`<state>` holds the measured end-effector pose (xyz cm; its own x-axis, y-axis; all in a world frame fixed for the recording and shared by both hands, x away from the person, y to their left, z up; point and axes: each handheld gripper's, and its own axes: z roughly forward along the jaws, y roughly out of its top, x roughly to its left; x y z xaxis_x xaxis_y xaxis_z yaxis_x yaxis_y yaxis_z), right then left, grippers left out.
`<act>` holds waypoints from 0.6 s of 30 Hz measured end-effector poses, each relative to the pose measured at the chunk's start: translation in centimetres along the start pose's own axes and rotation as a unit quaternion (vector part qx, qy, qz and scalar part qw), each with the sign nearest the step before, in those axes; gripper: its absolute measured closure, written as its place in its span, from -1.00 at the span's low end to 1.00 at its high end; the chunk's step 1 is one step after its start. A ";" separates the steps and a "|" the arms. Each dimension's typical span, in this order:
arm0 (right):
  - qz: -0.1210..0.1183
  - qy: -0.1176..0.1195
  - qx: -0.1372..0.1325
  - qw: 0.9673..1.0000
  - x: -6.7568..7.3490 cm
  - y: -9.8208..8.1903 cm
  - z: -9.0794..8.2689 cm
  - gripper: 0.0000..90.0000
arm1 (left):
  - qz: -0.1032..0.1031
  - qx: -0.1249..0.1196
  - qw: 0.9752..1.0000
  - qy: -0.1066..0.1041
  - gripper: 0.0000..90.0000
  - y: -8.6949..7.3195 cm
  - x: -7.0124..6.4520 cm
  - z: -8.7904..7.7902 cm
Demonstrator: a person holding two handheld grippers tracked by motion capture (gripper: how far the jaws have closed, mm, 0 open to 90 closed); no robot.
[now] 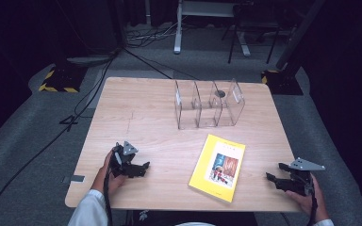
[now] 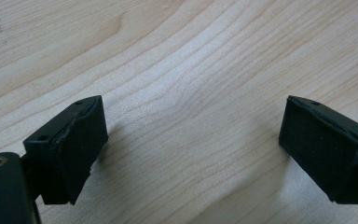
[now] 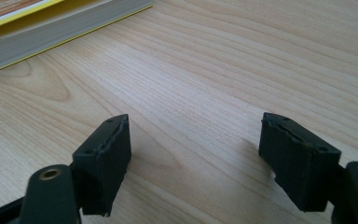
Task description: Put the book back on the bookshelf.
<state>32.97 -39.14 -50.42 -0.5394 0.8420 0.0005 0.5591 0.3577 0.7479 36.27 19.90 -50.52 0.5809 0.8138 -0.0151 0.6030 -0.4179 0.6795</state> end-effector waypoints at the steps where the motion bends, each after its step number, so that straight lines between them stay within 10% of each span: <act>1: 0.000 0.000 0.000 1.000 0.0 0.0 0.0 -0.43 | 0.012 0.000 1.000 -0.010 -0.82 -0.1 0.2 -0.1; 17: -0.011 0.009 0.003 1.000 0.3 0.3 0.3 -0.44 | 0.056 0.008 0.997 -0.053 -0.93 -1.1 -0.1 -1.0; 18: -0.013 0.012 0.005 1.000 0.4 0.4 0.3 -0.44 | 0.082 0.010 0.994 -0.075 -0.93 -1.2 -0.6 -1.0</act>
<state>33.23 -38.55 -50.34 -0.5684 0.8227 -0.0032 0.5507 0.3833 0.7415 34.69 20.35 -50.56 0.7471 0.6646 -0.0155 0.5024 -0.5491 0.6679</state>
